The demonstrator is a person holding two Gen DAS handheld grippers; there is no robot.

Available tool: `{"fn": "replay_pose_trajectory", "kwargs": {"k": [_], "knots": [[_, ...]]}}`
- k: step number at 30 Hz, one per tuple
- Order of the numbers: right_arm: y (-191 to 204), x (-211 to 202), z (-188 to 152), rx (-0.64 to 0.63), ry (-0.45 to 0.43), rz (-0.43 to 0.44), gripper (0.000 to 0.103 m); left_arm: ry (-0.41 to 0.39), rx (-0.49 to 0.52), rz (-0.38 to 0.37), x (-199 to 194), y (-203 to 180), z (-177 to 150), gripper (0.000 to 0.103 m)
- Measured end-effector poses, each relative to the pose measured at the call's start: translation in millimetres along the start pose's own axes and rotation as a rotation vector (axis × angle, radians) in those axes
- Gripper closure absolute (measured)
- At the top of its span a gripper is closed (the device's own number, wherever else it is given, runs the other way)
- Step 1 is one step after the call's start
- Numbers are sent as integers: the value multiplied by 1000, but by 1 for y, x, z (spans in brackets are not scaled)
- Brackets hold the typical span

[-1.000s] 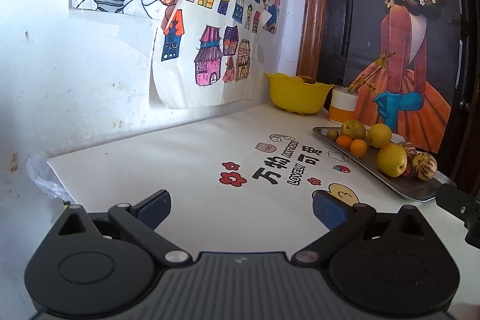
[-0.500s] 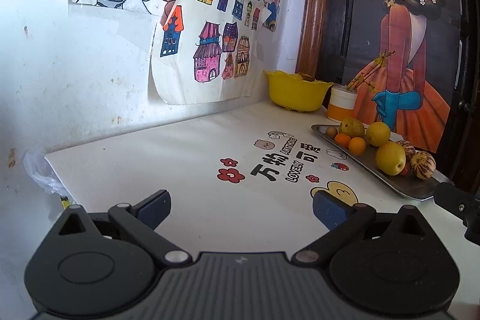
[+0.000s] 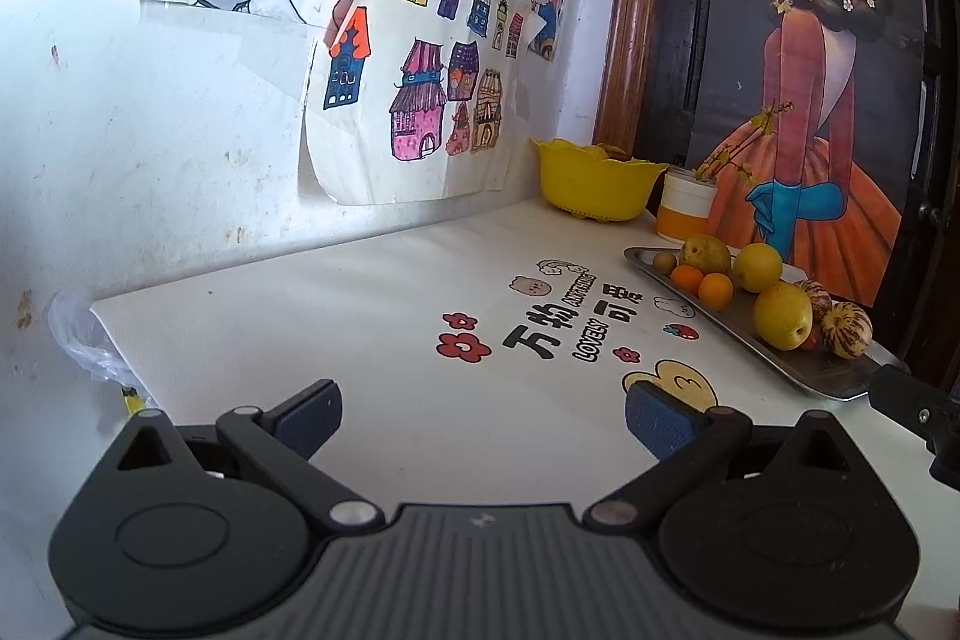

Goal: Organize fruits

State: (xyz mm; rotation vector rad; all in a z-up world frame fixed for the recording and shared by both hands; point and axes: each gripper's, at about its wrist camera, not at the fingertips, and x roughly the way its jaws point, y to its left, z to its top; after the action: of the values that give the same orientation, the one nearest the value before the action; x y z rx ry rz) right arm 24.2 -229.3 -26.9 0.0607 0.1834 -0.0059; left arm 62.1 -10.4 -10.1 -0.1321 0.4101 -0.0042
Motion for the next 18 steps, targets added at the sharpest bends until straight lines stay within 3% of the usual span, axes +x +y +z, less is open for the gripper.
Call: {"fn": "replay_pose_trajectory", "kwargs": {"k": [18], "knots": [[2, 0, 0, -11, -2, -2, 1, 7, -4, 1, 2, 1, -2, 0]]}}
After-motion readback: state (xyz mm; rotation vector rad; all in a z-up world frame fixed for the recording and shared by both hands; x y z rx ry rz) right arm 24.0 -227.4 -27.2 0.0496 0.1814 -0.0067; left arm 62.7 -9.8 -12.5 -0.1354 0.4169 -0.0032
